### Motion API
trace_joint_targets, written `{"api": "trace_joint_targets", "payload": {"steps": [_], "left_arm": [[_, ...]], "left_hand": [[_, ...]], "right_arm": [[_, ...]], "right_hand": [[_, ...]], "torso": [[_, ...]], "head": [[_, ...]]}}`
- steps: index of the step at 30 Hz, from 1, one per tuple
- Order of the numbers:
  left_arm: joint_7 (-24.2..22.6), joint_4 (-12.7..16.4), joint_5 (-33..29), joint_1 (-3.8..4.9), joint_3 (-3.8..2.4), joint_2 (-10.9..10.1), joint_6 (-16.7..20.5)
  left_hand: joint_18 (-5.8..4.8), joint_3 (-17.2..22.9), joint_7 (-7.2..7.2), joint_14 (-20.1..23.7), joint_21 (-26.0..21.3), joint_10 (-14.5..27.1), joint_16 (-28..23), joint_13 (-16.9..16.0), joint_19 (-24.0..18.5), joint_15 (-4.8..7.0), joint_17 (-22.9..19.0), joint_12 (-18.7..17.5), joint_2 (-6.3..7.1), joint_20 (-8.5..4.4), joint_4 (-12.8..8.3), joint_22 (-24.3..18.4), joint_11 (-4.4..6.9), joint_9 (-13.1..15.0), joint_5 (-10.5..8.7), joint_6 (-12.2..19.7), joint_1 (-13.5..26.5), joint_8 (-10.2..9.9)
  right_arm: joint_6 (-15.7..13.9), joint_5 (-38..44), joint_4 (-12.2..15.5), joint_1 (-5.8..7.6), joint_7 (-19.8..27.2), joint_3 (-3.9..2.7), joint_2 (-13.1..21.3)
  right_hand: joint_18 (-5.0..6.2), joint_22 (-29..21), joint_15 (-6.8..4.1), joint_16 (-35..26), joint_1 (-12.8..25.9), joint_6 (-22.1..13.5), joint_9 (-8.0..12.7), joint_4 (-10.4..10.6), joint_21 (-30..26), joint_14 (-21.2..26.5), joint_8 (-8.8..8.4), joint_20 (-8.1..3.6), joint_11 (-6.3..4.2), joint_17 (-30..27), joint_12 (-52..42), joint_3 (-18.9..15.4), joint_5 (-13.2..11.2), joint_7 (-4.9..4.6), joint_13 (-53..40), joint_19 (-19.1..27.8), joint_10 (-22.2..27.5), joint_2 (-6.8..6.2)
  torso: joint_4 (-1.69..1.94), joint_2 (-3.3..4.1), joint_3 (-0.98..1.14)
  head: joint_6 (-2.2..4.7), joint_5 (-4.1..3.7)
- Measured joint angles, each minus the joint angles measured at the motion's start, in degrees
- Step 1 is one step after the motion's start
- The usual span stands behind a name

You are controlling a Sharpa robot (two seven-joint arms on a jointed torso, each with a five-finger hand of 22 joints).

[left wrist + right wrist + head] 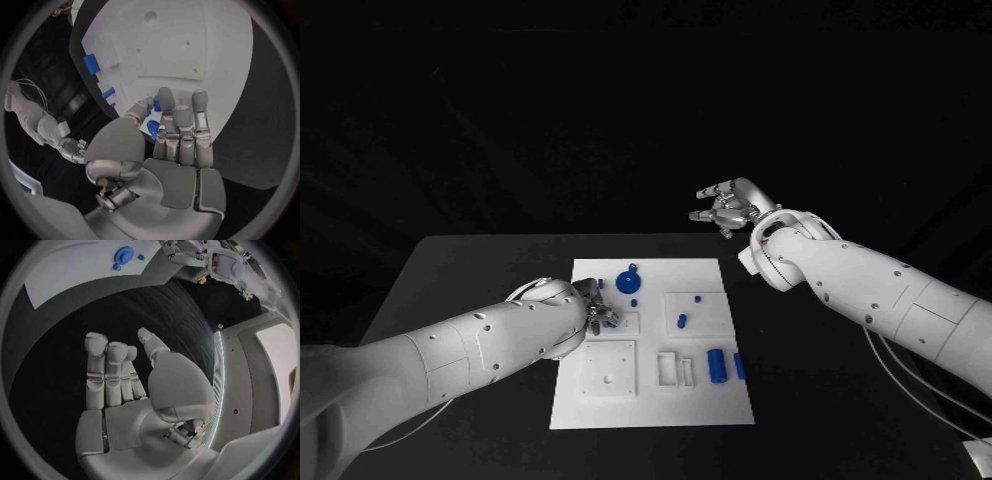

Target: Assemble the parts on the task board

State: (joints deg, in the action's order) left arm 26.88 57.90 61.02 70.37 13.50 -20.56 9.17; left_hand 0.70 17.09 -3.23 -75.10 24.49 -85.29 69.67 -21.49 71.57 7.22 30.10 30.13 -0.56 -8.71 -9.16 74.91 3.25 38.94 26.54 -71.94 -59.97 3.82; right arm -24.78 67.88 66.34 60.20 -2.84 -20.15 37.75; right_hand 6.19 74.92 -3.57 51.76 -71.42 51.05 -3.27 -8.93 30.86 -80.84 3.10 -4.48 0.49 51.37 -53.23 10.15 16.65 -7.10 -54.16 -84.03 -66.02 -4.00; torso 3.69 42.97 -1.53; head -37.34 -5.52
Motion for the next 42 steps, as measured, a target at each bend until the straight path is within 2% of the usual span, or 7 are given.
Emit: {"api": "trace_joint_targets", "payload": {"steps": [30, 31, 34, 35, 36, 38, 42], "left_arm": [[-0.22, -0.42, 0.48, -0.10, 0.04, 0.40, -0.65], [-0.23, -0.48, 0.49, -0.10, 0.04, 0.43, -0.67], [-0.26, -0.69, 0.49, -0.12, 0.04, 0.52, -0.73], [-0.26, -0.79, 0.49, -0.16, 0.05, 0.53, -0.79], [-0.26, -0.81, 0.49, -0.20, 0.07, 0.54, -0.87], [-0.28, -0.84, 0.48, -0.29, 0.10, 0.66, -1.06], [-0.28, -1.09, 0.46, -0.33, 0.11, 0.73, -1.43]], "left_hand": [[0.15, -0.57, 0.02, -0.36, 0.23, -0.02, 0.66, -0.92, 0.33, -0.15, 1.13, 2.49, -1.19, 0.33, 3.74, 0.03, -0.02, 0.08, -0.99, -0.08, 1.09, 0.11], [0.15, -0.63, 0.03, -0.37, 0.23, -0.01, 0.66, -0.96, 0.41, -0.15, 1.13, 2.49, -1.20, 0.41, 3.98, 0.03, -0.01, 0.07, -1.34, -0.09, 1.08, 0.11], [0.15, -1.81, 0.44, -0.68, 0.23, -0.02, 0.66, -0.97, 0.41, 0.16, 1.13, 2.49, -1.42, 0.41, 5.54, 0.03, -0.01, -0.04, -6.07, -0.51, 0.88, 0.00], [0.15, -2.84, 1.66, -0.87, 0.22, -0.02, 0.66, -0.97, 0.41, 0.35, 1.13, 2.50, -1.68, 0.41, 6.33, 0.03, -0.01, 0.07, -8.00, -2.99, 1.17, 0.03], [0.15, -3.65, 4.19, -1.20, 0.23, 0.31, 0.66, -0.97, 0.42, 0.70, 1.13, 2.51, -1.54, 0.41, 6.80, 0.03, 0.32, 0.31, -8.95, -7.83, 1.33, 0.28], [0.15, -4.97, 5.83, -1.22, 0.23, 1.28, 0.66, -0.96, 0.62, 0.76, 1.13, 2.52, -0.69, 0.21, 7.71, 0.03, 1.28, 0.24, -10.90, -9.57, 1.50, 0.35], [0.15, -6.81, 6.00, -0.93, 0.22, 1.28, 0.66, -0.96, 0.62, 0.65, 1.18, 2.52, 1.80, 0.21, 10.23, 0.02, 1.28, 0.09, -13.05, -9.74, 1.04, 0.35]], "right_arm": [[0.13, 0.00, -0.35, -0.03, 0.00, 0.00, -0.34], [0.13, 0.00, -0.36, -0.03, 0.00, 0.00, -0.35], [0.15, 0.00, -0.38, -0.04, 0.00, 0.00, -0.37], [0.15, 0.00, -0.39, -0.04, 0.00, 0.00, -0.37], [0.16, 0.00, -0.39, -0.04, 0.00, 0.00, -0.37], [0.17, 0.00, -0.40, -0.04, 0.00, 0.00, -0.37], [0.19, 0.00, -0.41, -0.05, 0.00, 0.00, -0.37]], "right_hand": [[0.00, -0.07, 0.00, 0.00, 0.00, -0.01, 0.00, 0.00, 0.00, 0.00, 0.00, 0.00, 0.24, -0.07, 0.00, 0.00, 0.22, 0.00, 0.04, 0.00, 0.19, 0.00], [0.00, -0.07, 0.00, 0.00, 0.00, -0.01, 0.00, 0.00, 0.00, 0.00, 0.00, 0.00, 0.24, -0.07, 0.00, 0.00, 0.22, 0.00, 0.04, 0.00, 0.19, 0.00], [0.00, -0.07, 0.00, 0.00, 0.00, -0.01, 0.00, 0.00, 0.00, 0.00, 0.00, 0.00, 0.24, -0.07, 0.00, 0.00, 0.22, 0.00, 0.04, 0.00, 0.18, 0.00], [0.00, -0.07, 0.00, 0.00, 0.00, -0.01, 0.00, 0.00, 0.00, 0.00, 0.00, 0.00, 0.24, -0.07, 0.00, 0.00, 0.22, 0.00, 0.04, 0.00, 0.18, 0.00], [0.00, -0.07, 0.00, 0.00, 0.00, -0.01, 0.00, 0.00, 0.00, 0.00, 0.00, 0.00, 0.24, -0.07, 0.00, 0.00, 0.22, 0.00, 0.04, 0.00, 0.18, 0.00], [-0.01, -0.07, 0.00, 0.00, 0.00, -0.01, 0.00, 0.00, 0.00, 0.00, 0.00, 0.00, 0.24, -0.07, 0.00, 0.00, 0.22, 0.00, 0.04, 0.00, 0.18, 0.00], [-0.01, -0.16, 0.00, 0.00, 0.00, -0.01, 0.00, 0.00, 0.00, 0.00, 0.00, 0.00, 0.24, -0.07, 0.00, 0.00, 0.22, 0.00, 0.14, 0.00, 0.18, 0.00]], "torso": [[0.03, -0.07, -0.03], [0.03, -0.07, -0.02], [0.02, -0.07, -0.01], [0.02, -0.07, -0.01], [0.02, -0.07, 0.00], [0.02, -0.07, -0.01], [0.02, -0.07, -0.02]], "head": [[-0.14, -0.47], [-0.13, -0.48], [-0.09, -0.52], [-0.08, -0.55], [-0.08, -0.56], [-0.08, -0.59], [-0.08, -0.63]]}}
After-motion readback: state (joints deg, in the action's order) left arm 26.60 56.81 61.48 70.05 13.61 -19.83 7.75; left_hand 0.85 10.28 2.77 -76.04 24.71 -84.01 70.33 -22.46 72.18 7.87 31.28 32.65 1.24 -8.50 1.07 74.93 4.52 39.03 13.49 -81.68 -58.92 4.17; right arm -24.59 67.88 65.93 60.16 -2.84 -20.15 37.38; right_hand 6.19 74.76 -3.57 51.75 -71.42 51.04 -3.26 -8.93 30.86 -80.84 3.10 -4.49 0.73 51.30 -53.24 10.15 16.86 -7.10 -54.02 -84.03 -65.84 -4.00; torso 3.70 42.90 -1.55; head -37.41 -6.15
